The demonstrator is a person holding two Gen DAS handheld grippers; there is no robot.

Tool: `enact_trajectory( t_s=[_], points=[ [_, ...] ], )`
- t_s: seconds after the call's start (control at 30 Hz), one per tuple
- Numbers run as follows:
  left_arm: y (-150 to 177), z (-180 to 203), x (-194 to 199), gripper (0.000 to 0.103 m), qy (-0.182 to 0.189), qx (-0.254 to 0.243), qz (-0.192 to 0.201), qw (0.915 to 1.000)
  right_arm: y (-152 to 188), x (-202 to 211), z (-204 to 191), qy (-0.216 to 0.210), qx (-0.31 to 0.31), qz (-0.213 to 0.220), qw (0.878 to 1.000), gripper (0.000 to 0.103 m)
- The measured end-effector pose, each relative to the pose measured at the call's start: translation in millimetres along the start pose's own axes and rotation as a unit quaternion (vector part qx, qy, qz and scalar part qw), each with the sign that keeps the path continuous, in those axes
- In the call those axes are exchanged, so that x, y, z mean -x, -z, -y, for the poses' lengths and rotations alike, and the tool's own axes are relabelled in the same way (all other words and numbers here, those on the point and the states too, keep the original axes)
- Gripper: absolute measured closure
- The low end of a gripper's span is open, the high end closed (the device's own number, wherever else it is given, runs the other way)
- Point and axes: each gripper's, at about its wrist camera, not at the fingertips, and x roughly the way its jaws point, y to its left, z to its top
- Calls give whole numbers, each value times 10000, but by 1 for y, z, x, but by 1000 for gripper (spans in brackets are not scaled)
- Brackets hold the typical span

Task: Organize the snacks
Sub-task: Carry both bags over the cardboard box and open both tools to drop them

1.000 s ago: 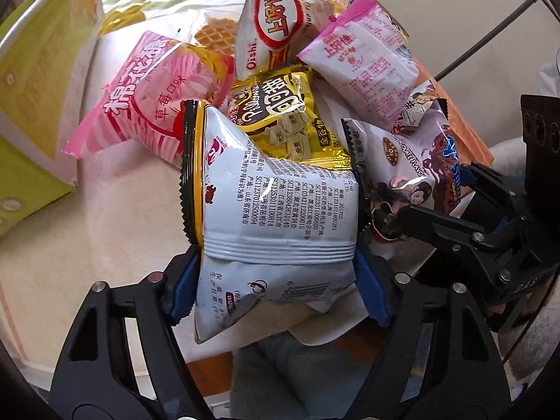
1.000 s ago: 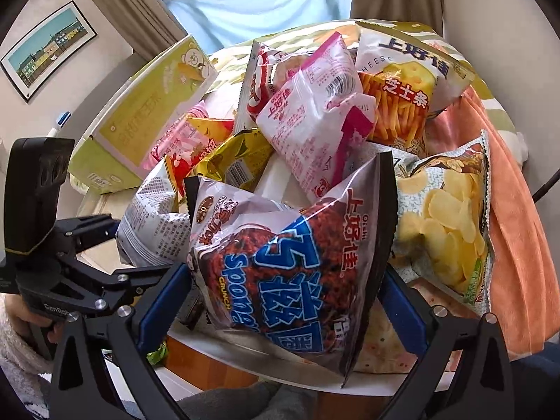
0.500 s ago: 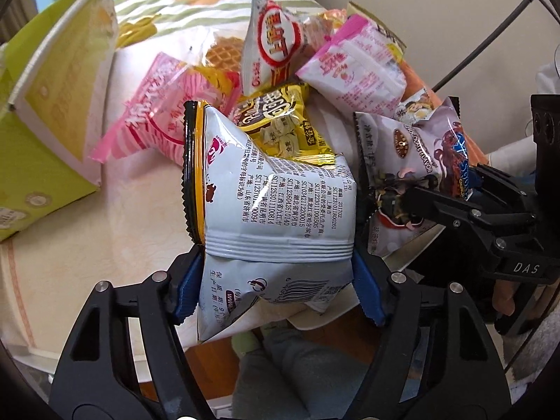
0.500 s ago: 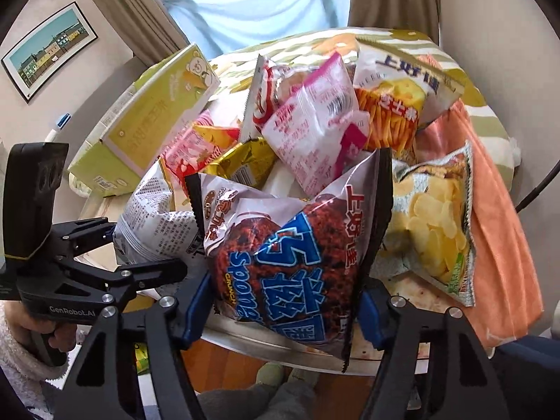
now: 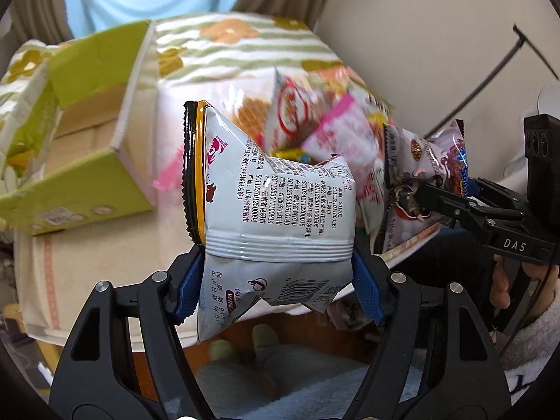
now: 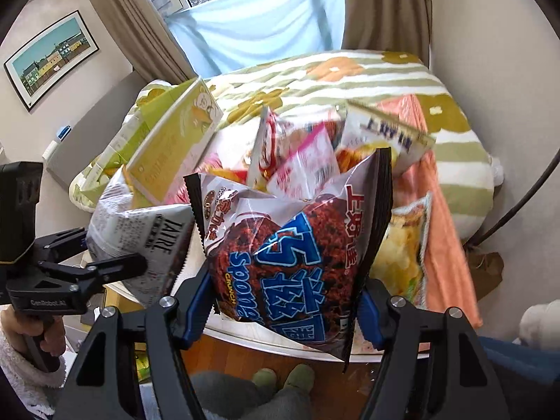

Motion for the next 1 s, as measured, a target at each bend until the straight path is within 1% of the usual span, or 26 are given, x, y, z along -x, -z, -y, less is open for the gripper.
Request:
enact_trajectory(
  t_s=[0.1,0.2,0.27,0.4,0.47,0.57,0.7,0.8,0.87,0.9,0.93,1.0],
  points=[
    [-16,-17,20,33,-114,64,224,9997,-19,8,-12,11,176,77,9998,38],
    [-34,-45,44,33,-254,126,501,9983,-41,9,-30,-10,385,189,9991,38],
    [-47,-71,57,33,-359,183,676,9969,-59,6,-50,-71,534,317,9980,38],
    [-68,-125,74,33,-494,354,794,9950,-91,-5,-94,-171,778,541,9954,38],
    [-84,-153,77,33,-553,431,791,9944,-106,-15,-121,-230,852,627,9941,38],
    [-94,-191,78,33,-689,407,692,9944,-124,-35,-157,-322,865,608,9939,38],
    [-100,-238,68,33,-765,351,397,9957,-143,-70,-200,-360,836,462,9948,38],
    [-99,-259,57,33,-727,318,203,9966,-152,-91,-222,-348,729,337,9962,38],
    [-99,-273,50,28,-696,272,64,9972,-158,-104,-237,-304,630,264,9972,38],
    [-98,-275,46,19,-676,245,37,9974,-159,-108,-243,-290,595,243,9975,38],
    [-99,-278,44,15,-676,215,24,9975,-160,-113,-248,-281,555,223,9978,38],
    [-101,-285,39,3,-649,132,-23,9978,-161,-120,-256,-228,453,196,9985,38]
  ],
)
